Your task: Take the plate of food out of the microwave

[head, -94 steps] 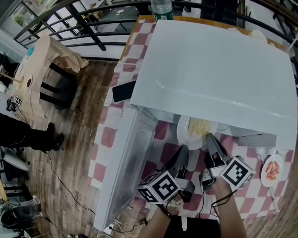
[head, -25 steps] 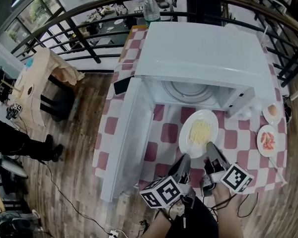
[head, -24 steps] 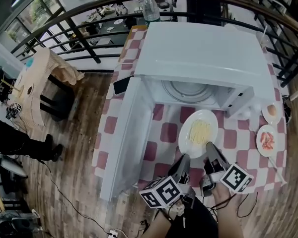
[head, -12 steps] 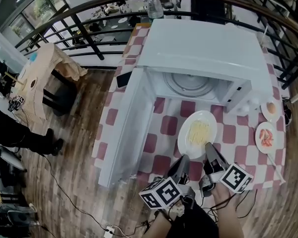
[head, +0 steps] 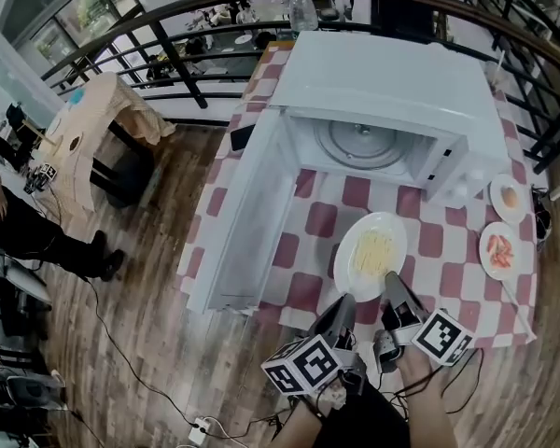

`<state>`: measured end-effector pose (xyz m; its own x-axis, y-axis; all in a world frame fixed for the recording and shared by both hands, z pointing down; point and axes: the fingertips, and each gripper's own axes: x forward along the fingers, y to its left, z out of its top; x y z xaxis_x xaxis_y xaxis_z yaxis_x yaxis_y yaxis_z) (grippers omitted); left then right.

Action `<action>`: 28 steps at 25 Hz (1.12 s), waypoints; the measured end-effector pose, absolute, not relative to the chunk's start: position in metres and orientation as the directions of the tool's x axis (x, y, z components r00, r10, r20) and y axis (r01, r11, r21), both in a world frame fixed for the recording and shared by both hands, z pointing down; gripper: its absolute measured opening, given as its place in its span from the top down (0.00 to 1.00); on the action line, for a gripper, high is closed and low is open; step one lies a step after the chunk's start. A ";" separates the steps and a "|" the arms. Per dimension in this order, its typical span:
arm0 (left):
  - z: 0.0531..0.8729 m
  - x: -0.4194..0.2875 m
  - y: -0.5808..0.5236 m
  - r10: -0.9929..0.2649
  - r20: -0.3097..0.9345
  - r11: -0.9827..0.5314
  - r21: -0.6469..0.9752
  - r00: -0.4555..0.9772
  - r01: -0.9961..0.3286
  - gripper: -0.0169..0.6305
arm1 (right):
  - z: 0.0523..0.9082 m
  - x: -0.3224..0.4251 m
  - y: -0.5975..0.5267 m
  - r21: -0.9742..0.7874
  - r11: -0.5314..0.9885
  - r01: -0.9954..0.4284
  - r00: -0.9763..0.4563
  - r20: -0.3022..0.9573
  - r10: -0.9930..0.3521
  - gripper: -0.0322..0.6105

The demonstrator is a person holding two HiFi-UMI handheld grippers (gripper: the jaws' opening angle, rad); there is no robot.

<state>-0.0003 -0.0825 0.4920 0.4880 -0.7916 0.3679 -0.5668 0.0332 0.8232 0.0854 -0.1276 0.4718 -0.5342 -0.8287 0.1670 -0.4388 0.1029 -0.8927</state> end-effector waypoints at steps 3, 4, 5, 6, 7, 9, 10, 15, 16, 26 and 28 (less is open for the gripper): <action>0.492 0.003 -0.069 -0.795 0.369 0.043 0.826 0.482 -0.562 0.87 | 0.472 0.088 -0.116 -0.895 0.104 -0.433 -0.539 0.165 -0.826 0.89; 0.493 0.003 -0.065 -0.795 0.371 0.047 0.826 0.479 -0.561 0.87 | 0.474 0.089 -0.111 -0.895 0.092 -0.437 -0.536 0.177 -0.826 0.90; 0.493 0.004 -0.061 -0.796 0.372 0.049 0.827 0.478 -0.560 0.87 | 0.477 0.092 -0.105 -0.894 0.073 -0.443 -0.530 0.195 -0.826 0.90; 0.493 0.005 -0.056 -0.796 0.372 0.051 0.827 0.478 -0.559 0.87 | 0.478 0.093 -0.100 -0.893 0.063 -0.445 -0.527 0.204 -0.825 0.90; 0.493 0.006 -0.052 -0.796 0.372 0.052 0.828 0.478 -0.558 0.87 | 0.477 0.093 -0.097 -0.896 0.072 -0.439 -0.531 0.194 -0.825 0.90; 0.493 0.007 -0.045 -0.796 0.374 0.055 0.828 0.477 -0.558 0.87 | 0.473 0.091 -0.091 -0.901 0.097 -0.423 -0.544 0.167 -0.822 0.90; 0.493 0.008 -0.041 -0.795 0.375 0.056 0.828 0.476 -0.558 0.87 | 0.472 0.091 -0.088 -0.901 0.099 -0.422 -0.546 0.166 -0.821 0.90; 0.495 0.009 -0.026 -0.794 0.376 0.058 0.829 0.477 -0.557 0.87 | 0.472 0.092 -0.075 -0.902 0.110 -0.418 -0.553 0.156 -0.819 0.90; 0.495 0.008 -0.024 -0.795 0.376 0.058 0.829 0.476 -0.557 0.87 | 0.472 0.091 -0.072 -0.902 0.111 -0.417 -0.554 0.155 -0.818 0.90; 0.497 0.002 0.001 -0.798 0.387 0.075 0.824 0.462 -0.561 0.87 | 0.476 0.086 -0.049 -0.905 0.100 -0.413 -0.564 0.168 -0.809 0.90; 0.496 0.000 0.005 -0.799 0.389 0.077 0.823 0.459 -0.563 0.87 | 0.477 0.084 -0.045 -0.906 0.098 -0.413 -0.564 0.170 -0.808 0.90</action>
